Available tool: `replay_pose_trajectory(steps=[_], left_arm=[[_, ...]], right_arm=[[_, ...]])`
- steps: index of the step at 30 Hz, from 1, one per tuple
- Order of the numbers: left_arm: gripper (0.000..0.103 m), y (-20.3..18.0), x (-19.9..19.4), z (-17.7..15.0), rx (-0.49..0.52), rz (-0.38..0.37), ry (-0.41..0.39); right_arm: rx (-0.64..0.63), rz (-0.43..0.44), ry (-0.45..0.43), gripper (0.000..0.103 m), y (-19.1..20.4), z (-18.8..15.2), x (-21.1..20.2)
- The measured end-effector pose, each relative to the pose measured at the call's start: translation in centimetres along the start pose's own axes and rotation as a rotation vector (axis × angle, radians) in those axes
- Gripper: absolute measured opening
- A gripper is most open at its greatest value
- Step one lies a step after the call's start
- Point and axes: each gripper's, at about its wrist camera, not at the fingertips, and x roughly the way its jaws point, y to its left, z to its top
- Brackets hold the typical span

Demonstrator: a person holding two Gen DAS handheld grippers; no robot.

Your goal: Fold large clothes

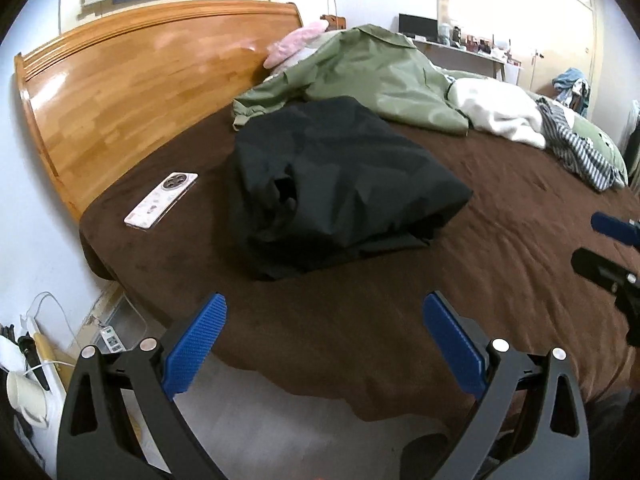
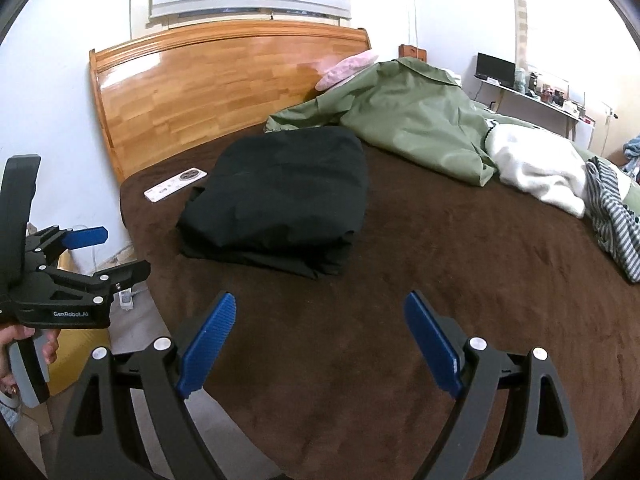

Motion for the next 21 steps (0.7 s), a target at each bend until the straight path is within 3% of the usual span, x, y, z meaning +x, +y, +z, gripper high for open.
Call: replay_pose_trajectory(steps=[9,21], left_arm=[[0.096,0.5,0.3,-0.1,-0.014,0.010,0.002],[0.096,0.1,-0.8,0.9,-0.022,0.014,-0.060]], right_arm=[[0.033,0.016,-0.016,0.086,-0.7,0.4,0.1],[0.034,0.014,-0.034,0.086,-0.3,0.6,0.7]])
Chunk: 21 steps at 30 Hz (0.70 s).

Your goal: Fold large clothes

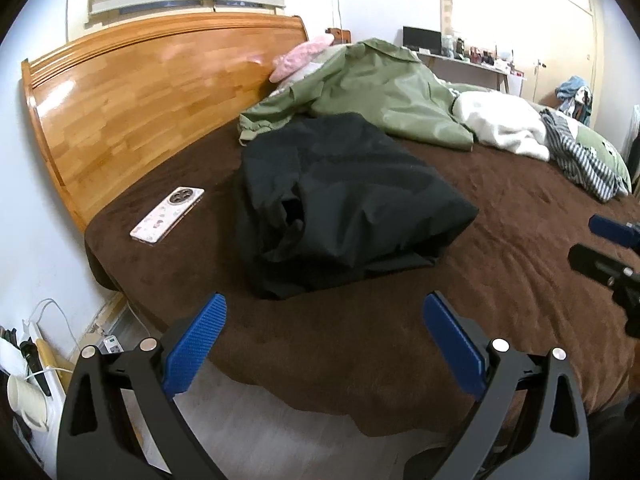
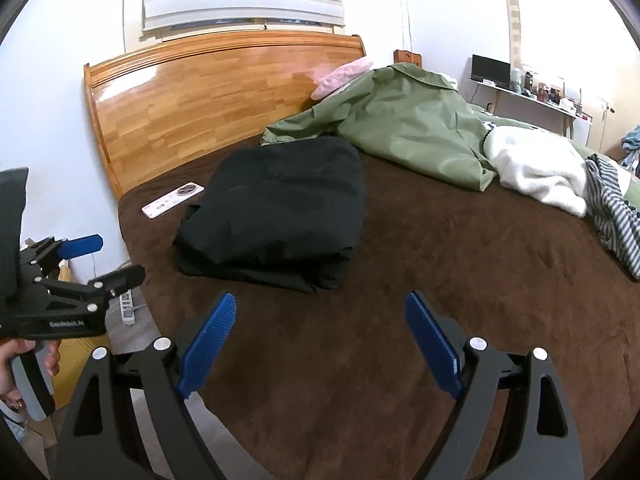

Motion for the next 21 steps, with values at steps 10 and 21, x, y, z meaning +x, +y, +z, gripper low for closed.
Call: replay_pose_trajectory(steps=[10,21], left_arm=[[0.096,0.5,-0.3,0.3,-0.020,0.016,-0.017],[0.096,0.5,-0.7,0.4,-0.026,0.026,-0.028]], right_arm=[[-0.038,0.007,0.002,0.086,1.2,0.5,0.7],[-0.043,0.012,0.001,0.086,1.5,1.1,0.9]])
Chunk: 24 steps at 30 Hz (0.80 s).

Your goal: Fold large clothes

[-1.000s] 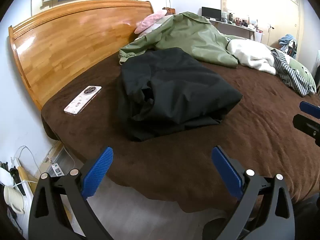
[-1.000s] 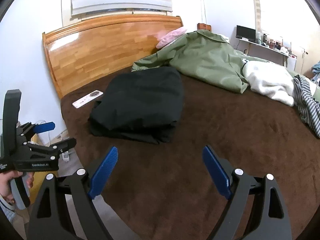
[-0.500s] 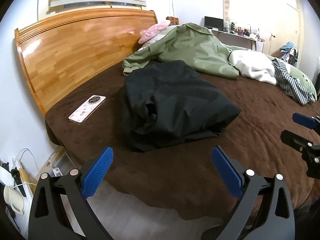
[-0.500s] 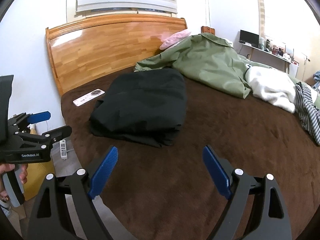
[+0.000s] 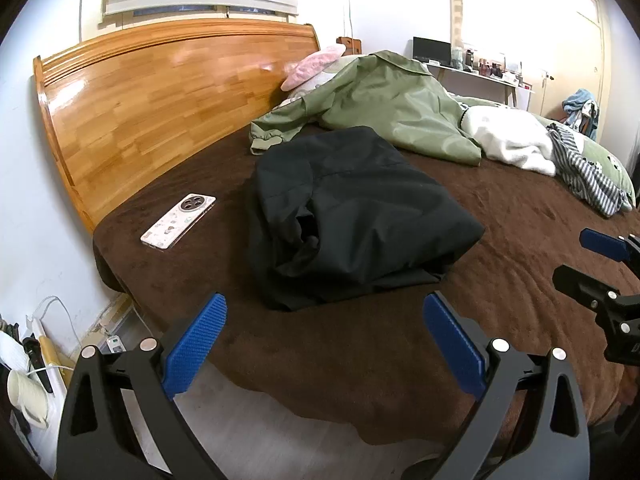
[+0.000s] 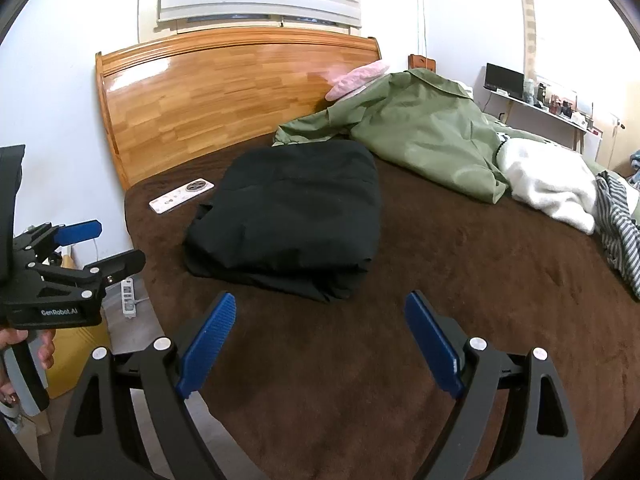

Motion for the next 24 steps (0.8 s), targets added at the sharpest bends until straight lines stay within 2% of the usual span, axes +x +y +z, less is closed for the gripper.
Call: replay_pose_trajectory(steps=[24], left_arm=[[0.096,0.7,-0.3,0.1,-0.031,-0.009,-0.004]], right_arm=[[-0.015,0.009,0.004,0.086,1.2,0.4,0.4]])
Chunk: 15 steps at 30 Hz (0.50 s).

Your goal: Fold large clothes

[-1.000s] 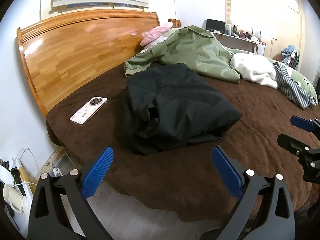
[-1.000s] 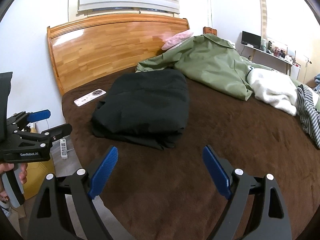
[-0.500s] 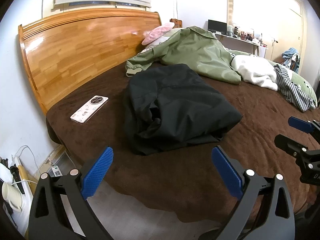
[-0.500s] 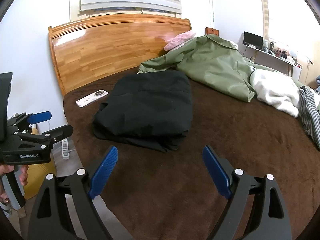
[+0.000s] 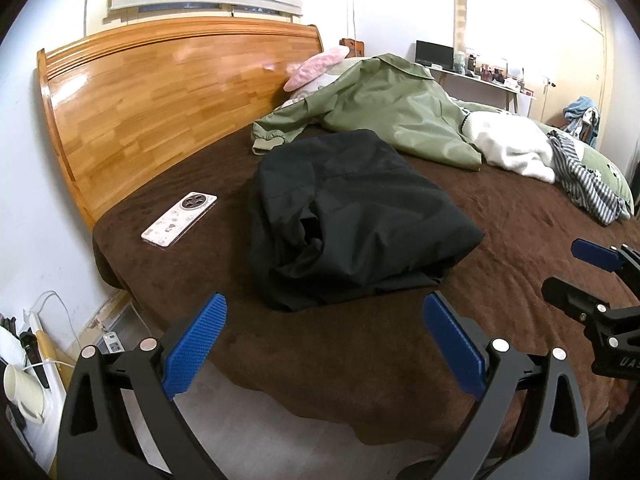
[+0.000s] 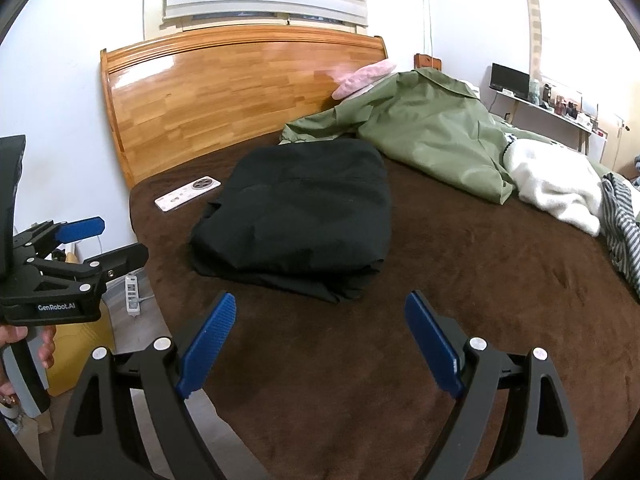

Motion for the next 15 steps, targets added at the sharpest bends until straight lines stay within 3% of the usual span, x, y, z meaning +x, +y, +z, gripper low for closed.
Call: replay_pose_trajectory(steps=[15], left_arm=[[0.096,0.77,0.13,0.46,-0.021,0.016,-0.011]], right_arm=[[-0.017,-0.012,-0.015,0.086,0.73,0.35,-0.23]])
